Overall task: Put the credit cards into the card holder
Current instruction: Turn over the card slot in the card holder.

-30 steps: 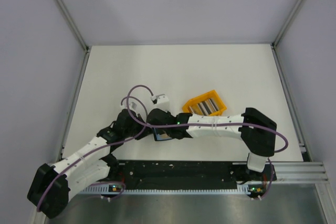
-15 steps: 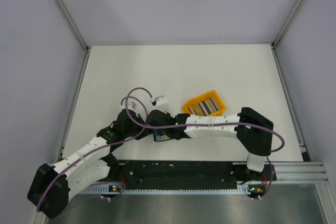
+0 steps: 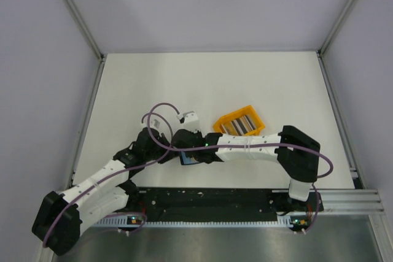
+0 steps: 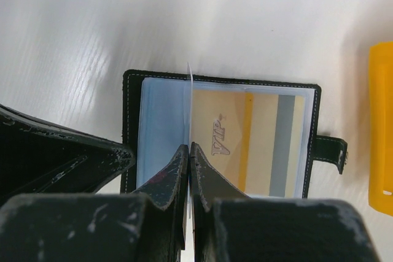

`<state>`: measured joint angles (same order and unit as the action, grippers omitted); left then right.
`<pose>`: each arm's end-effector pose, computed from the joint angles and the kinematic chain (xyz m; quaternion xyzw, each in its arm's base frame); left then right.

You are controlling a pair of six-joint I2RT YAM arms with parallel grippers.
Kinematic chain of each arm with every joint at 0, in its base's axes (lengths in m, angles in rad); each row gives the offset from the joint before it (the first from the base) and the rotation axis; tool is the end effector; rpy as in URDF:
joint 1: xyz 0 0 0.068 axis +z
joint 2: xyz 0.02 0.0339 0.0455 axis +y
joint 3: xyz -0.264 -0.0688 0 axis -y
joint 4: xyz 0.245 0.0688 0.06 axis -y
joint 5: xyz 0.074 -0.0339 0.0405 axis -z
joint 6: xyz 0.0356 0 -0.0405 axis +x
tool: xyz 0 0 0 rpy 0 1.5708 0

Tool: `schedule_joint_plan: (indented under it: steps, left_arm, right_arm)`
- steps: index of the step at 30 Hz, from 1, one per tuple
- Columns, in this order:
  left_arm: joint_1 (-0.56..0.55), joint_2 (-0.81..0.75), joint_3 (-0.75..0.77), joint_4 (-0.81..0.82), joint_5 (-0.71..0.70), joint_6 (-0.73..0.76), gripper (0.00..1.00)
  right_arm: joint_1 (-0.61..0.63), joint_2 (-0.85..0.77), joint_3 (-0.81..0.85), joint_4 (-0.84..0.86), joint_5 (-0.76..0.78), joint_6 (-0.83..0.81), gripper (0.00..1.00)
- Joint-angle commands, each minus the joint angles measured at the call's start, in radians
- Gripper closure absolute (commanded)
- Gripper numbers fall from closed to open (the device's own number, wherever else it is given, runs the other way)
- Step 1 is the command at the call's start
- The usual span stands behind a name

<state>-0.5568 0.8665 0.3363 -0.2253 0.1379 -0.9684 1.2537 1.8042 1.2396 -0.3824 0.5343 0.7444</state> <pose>0.1420 -0.0942 0.1676 -0.1604 0.9021 -0.3190 0.2423 0.1361 0.3566 0.2050 -0.1529 0.9088 0.1130 0.3714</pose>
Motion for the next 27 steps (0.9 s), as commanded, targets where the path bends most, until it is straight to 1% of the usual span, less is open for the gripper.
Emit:
schedule_joint_plan:
  steps: [1,7,17,27]
  left_arm:
    - [-0.002,-0.008,0.012,0.038,-0.006,-0.003,1.00]
    - [0.000,-0.008,0.010,0.034,-0.007,0.000,1.00]
    - [-0.002,-0.009,0.006,0.032,-0.009,0.000,1.00]
    - [0.000,-0.006,0.003,0.032,-0.011,0.005,1.00]
  right_arm:
    - [0.012,-0.054,0.037,-0.049,0.078,-0.002,1.00]
    - [0.010,-0.098,0.027,-0.076,0.118,0.000,1.00]
    - [0.010,-0.111,0.011,-0.113,0.164,0.010,1.00]
    - [-0.042,-0.149,-0.043,-0.130,0.156,0.036,1.00]
